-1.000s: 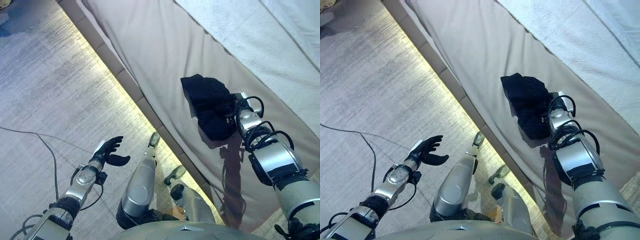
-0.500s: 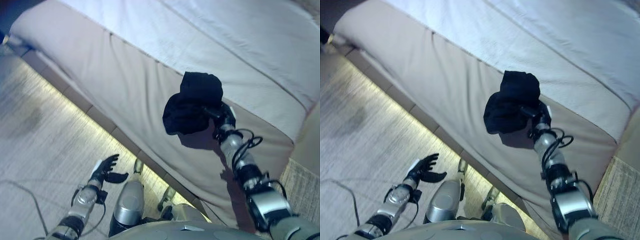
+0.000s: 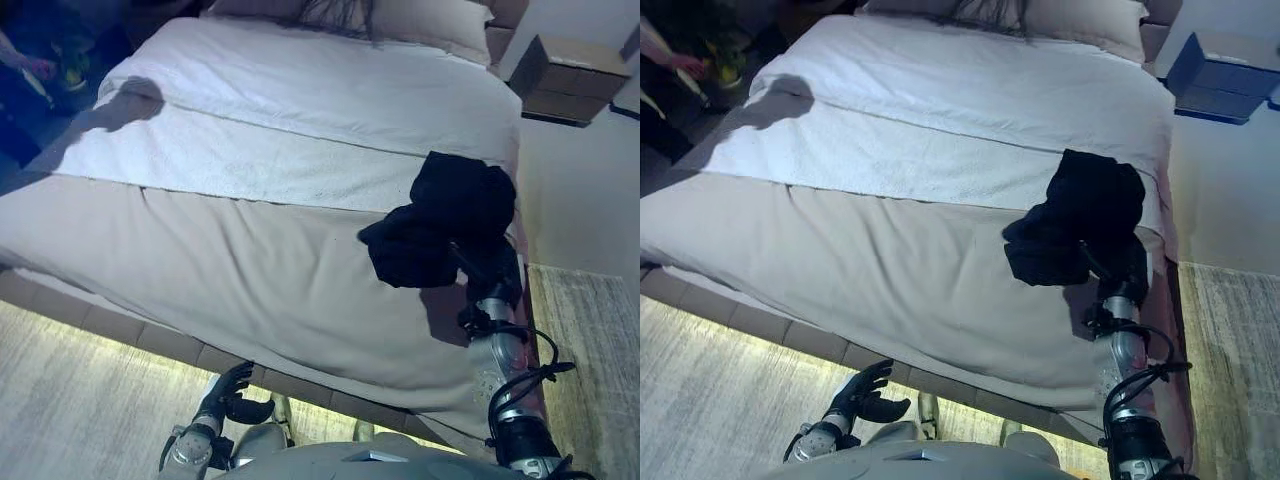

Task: Pick up the clothes from the bed and place them into the basket

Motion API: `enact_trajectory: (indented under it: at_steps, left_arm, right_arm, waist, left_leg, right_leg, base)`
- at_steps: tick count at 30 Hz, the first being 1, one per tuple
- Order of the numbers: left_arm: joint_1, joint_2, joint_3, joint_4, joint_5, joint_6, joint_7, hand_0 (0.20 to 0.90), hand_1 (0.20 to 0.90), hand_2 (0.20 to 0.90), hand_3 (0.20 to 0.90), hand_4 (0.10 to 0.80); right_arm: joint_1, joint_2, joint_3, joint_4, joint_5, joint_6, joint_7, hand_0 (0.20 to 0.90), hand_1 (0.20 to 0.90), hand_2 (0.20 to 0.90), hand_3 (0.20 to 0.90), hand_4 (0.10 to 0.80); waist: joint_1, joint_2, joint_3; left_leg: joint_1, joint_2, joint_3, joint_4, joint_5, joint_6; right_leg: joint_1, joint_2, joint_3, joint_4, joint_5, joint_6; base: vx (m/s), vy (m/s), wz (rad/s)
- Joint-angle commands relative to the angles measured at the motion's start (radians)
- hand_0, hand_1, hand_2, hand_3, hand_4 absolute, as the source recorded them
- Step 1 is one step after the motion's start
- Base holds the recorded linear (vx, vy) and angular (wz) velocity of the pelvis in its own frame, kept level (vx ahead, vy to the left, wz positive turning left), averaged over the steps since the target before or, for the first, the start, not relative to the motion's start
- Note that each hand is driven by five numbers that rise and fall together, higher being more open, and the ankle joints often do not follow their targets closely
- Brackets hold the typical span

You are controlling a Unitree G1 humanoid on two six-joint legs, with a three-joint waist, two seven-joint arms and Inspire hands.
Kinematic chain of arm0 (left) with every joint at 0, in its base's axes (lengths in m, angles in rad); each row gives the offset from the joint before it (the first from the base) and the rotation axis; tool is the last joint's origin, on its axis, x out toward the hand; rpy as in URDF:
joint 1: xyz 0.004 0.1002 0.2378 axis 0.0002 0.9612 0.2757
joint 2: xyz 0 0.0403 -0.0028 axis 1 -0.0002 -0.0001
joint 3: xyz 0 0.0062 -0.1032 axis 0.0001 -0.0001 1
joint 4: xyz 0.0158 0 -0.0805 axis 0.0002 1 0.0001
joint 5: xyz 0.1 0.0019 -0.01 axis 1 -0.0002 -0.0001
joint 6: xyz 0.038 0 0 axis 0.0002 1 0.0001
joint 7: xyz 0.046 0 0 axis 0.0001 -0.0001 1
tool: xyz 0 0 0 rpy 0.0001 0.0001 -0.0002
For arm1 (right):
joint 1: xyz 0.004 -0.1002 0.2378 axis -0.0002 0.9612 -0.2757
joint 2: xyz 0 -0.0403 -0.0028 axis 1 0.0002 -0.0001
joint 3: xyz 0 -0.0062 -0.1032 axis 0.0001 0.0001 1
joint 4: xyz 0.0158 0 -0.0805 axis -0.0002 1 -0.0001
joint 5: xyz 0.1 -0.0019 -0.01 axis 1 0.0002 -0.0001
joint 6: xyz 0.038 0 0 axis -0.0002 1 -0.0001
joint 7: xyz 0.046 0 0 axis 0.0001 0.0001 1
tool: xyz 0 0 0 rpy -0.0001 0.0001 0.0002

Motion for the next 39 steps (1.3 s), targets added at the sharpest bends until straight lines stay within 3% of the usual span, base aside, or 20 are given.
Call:
enact_trajectory:
  at_steps: [1,2,3,6,7,11,14,17,18,21,22,25,26,27,28,31,33,36,38,39]
  left_arm:
    - [-0.054,-0.015,-0.011,0.061,0.019,-0.041,-0.005,0.900,0.900,0.900,0.900,0.800]
    - [-0.052,-0.018,-0.013,0.058,0.017,-0.040,-0.004,0.900,0.900,0.900,0.900,0.800]
    - [-0.047,-0.023,-0.021,0.052,0.009,-0.043,0.000,0.900,0.900,0.900,0.900,0.800]
    - [-0.029,-0.024,-0.042,0.032,-0.028,-0.056,0.012,0.900,0.900,0.900,0.900,0.800]
    - [-0.027,-0.023,-0.047,0.034,-0.022,-0.057,0.008,0.900,0.900,0.900,0.900,0.800]
    - [-0.061,-0.009,-0.064,0.062,0.002,-0.055,-0.015,0.900,0.900,0.900,0.900,0.800]
    - [-0.115,0.009,-0.088,0.070,0.015,-0.033,-0.024,0.900,0.900,0.900,0.900,0.800]
    - [-0.150,0.038,-0.095,0.095,0.005,-0.002,-0.029,0.900,0.900,0.900,0.900,0.800]
    - [-0.153,0.045,-0.094,0.099,0.004,0.006,-0.026,0.900,0.900,0.900,0.900,0.800]
    - [-0.123,0.062,-0.061,0.099,-0.007,0.023,0.011,0.900,0.900,0.900,0.900,0.800]
    - [-0.122,0.062,-0.054,0.099,-0.019,0.023,0.019,0.900,0.900,0.900,0.900,0.800]
    - [-0.121,0.053,-0.047,0.119,-0.041,0.020,0.037,0.900,0.900,0.900,0.900,0.800]
    - [-0.116,0.049,-0.044,0.145,-0.062,0.007,0.043,0.900,0.900,0.900,0.900,0.800]
    - [-0.115,0.049,-0.043,0.146,-0.064,0.005,0.044,0.900,0.900,0.900,0.900,0.800]
    - [-0.120,0.032,-0.030,0.151,-0.071,0.012,0.064,0.900,0.900,0.900,0.900,0.800]
    - [-0.128,0.010,0.004,0.137,-0.073,-0.012,0.028,0.900,0.900,0.900,0.900,0.800]
    - [-0.137,-0.003,-0.001,0.118,-0.083,-0.045,-0.002,0.900,0.900,0.900,0.900,0.800]
    - [-0.124,-0.018,-0.023,0.086,-0.110,-0.075,-0.009,0.900,0.900,0.900,0.900,0.800]
    - [-0.117,-0.032,-0.051,0.059,-0.103,-0.099,-0.005,0.900,0.900,0.900,0.900,0.800]
    - [-0.126,-0.032,-0.047,0.054,-0.086,-0.088,-0.009,0.900,0.900,0.900,0.900,0.800]
  right_arm:
    - [-0.055,-0.035,-0.094,-0.211,0.048,-0.188,0.005,0.300,0.300,0.300,0.200,0.100]
    - [-0.051,-0.034,-0.098,-0.220,0.056,-0.194,0.009,0.300,0.300,0.300,0.200,0.100]
    - [-0.055,-0.035,-0.091,-0.221,0.064,-0.214,0.016,0.300,0.300,0.300,0.200,0.100]
    - [-0.094,-0.035,-0.050,-0.212,0.071,-0.235,-0.008,0.300,0.300,0.300,0.200,0.100]
    - [-0.106,-0.031,-0.040,-0.203,0.062,-0.242,-0.030,0.300,0.300,0.300,0.200,0.100]
    - [-0.115,-0.014,-0.037,-0.185,0.119,-0.265,-0.113,0.300,0.300,0.300,0.200,0.100]
    - [-0.086,0.026,-0.067,-0.188,0.122,-0.327,-0.178,0.300,0.300,0.300,0.200,0.100]
    - [-0.058,0.045,-0.106,-0.206,0.100,-0.325,-0.241,0.300,0.300,0.300,0.200,0.100]
    - [-0.052,0.048,-0.111,-0.209,0.094,-0.322,-0.256,0.300,0.300,0.300,0.200,0.100]
    - [-0.077,0.058,-0.106,-0.182,0.130,-0.286,-0.271,0.300,0.300,0.300,0.200,0.100]
    - [-0.091,0.062,-0.090,-0.173,0.109,-0.290,-0.294,0.300,0.300,0.300,0.200,0.100]
    - [-0.104,0.086,-0.030,-0.181,0.048,-0.305,-0.375,0.300,0.300,0.300,0.200,0.100]
    - [-0.108,0.103,0.010,-0.177,0.003,-0.288,-0.429,0.300,0.300,0.300,0.200,0.100]
    - [-0.108,0.106,0.015,-0.178,-0.008,-0.284,-0.441,0.300,0.300,0.300,0.200,0.100]
    - [-0.105,0.116,0.044,-0.133,-0.059,-0.280,-0.480,0.300,0.300,0.300,0.200,0.100]
    - [-0.099,0.096,0.080,-0.100,-0.048,-0.241,-0.504,0.300,0.300,0.300,0.200,0.100]
    - [-0.091,0.086,0.094,-0.073,-0.044,-0.215,-0.478,0.300,0.300,0.300,0.200,0.100]
    - [-0.100,0.074,0.111,-0.025,-0.003,-0.201,-0.450,0.300,0.300,0.300,0.200,0.100]
    - [-0.123,0.075,0.130,0.006,-0.008,-0.214,-0.462,0.300,0.300,0.300,0.200,0.100]
    - [-0.127,0.075,0.145,0.016,-0.023,-0.223,-0.492,0.300,0.300,0.300,0.200,0.100]
  waist:
    - [-0.005,-0.028,-0.056]
    - [0.001,-0.033,-0.048]
    - [0.017,-0.037,-0.037]
    - [0.066,-0.015,-0.038]
    - [0.074,-0.003,-0.039]
    - [0.057,0.010,-0.048]
    - [0.025,0.023,-0.058]
    - [-0.005,0.029,-0.063]
    - [-0.006,0.025,-0.063]
    - [0.042,0.042,-0.057]
    - [0.063,0.051,-0.056]
    - [0.109,0.063,-0.064]
    - [0.134,0.042,-0.065]
    - [0.137,0.039,-0.063]
    - [0.152,0.004,-0.062]
    - [0.154,-0.017,-0.055]
    - [0.143,-0.030,-0.037]
    - [0.178,-0.028,-0.006]
    - [0.200,-0.016,-0.005]
    - [0.196,-0.019,-0.008]
  left_leg:
    - [0.002,0.085,-0.021,0.186,-0.110,-0.063]
    - [-0.039,0.084,-0.064,0.263,-0.090,-0.070]
    - [-0.079,0.050,-0.169,0.309,-0.104,-0.056]
    - [-0.056,-0.050,-0.385,0.176,-0.149,0.001]
    - [-0.051,-0.060,-0.416,0.148,-0.140,0.008]
    - [-0.026,-0.054,-0.378,0.131,-0.154,0.015]
    - [-0.004,-0.055,-0.349,0.067,-0.137,0.025]
    - [0.022,-0.071,-0.300,0.019,-0.134,0.038]
    - [0.025,-0.080,-0.286,0.018,-0.140,0.043]
    - [0.052,-0.071,-0.168,0.006,-0.146,0.043]
    - [0.045,-0.062,-0.137,0.004,-0.136,0.046]
    - [0.014,-0.049,-0.061,0.009,-0.125,0.068]
    - [0.004,-0.056,-0.007,0.028,-0.129,0.068]
    - [0.005,-0.057,-0.002,0.034,-0.131,0.068]
    - [-0.044,-0.042,0.025,0.073,-0.122,0.045]
    - [-0.101,0.005,0.033,0.165,-0.123,0.018]
    - [-0.151,0.027,-0.007,0.280,-0.132,0.001]
    - [-0.194,-0.026,-0.171,0.325,-0.124,-0.002]
    - [-0.194,-0.036,-0.237,0.226,-0.099,-0.004]
    - [-0.171,-0.047,-0.221,0.210,-0.107,0.002]
  right_leg:
    - [-0.061,-0.014,0.040,0.076,0.019,-0.004]
    - [-0.056,-0.016,0.052,0.076,0.025,-0.008]
    - [-0.053,-0.019,0.085,0.080,0.030,-0.006]
    - [-0.080,-0.009,0.197,0.093,0.028,0.010]
    - [-0.090,-0.007,0.223,0.096,0.027,0.014]
    - [-0.108,-0.034,0.242,0.114,0.029,0.035]
    - [-0.142,-0.078,0.241,0.139,0.047,0.074]
    - [-0.168,-0.126,0.226,0.144,0.097,0.111]
    - [-0.187,-0.145,0.202,0.161,0.123,0.120]
    - [-0.223,-0.186,-0.040,0.311,0.136,0.119]
    - [-0.212,-0.188,-0.085,0.351,0.118,0.107]
    - [-0.184,-0.192,-0.167,0.467,0.080,0.085]
    - [-0.142,-0.199,-0.214,0.428,0.059,0.088]
    - [-0.137,-0.199,-0.217,0.418,0.060,0.087]
    - [-0.062,-0.138,-0.208,0.255,0.028,0.088]
    - [-0.039,-0.095,-0.177,0.153,-0.004,0.054]
    - [-0.054,-0.082,-0.136,0.139,-0.016,0.022]
    - [-0.050,-0.067,-0.052,0.135,-0.008,0.013]
    - [-0.060,-0.055,-0.013,0.116,-0.004,0.016]
    - [-0.067,-0.063,-0.014,0.104,0.007,0.023]
  base:
    - [-0.020,-0.026,-0.23]
    - [-0.011,0.021,-0.35]
    - [-0.008,0.068,-0.60]
    - [0.028,0.134,-1.12]
    - [0.041,0.108,-1.11]
    - [0.008,0.174,-0.96]
    - [-0.024,0.235,-0.31]
    - [0.012,0.182,-0.46]
    - [-0.025,0.099,-0.45]
    - [-0.138,0.118,-0.90]
    - [-0.228,0.085,-1.36]
    - [-0.223,0.029,-1.23]
    - [-0.090,-0.062,-1.03]
    - [-0.119,-0.240,-1.42]
    - [-0.102,-0.256,-1.42]
    - [-0.114,-0.169,-1.23]
    - [-0.042,-0.031,-1.02]
    - [-0.051,0.077,-1.06]
    - [-0.092,0.183,-1.41]
    - [-0.017,0.232,-1.53]
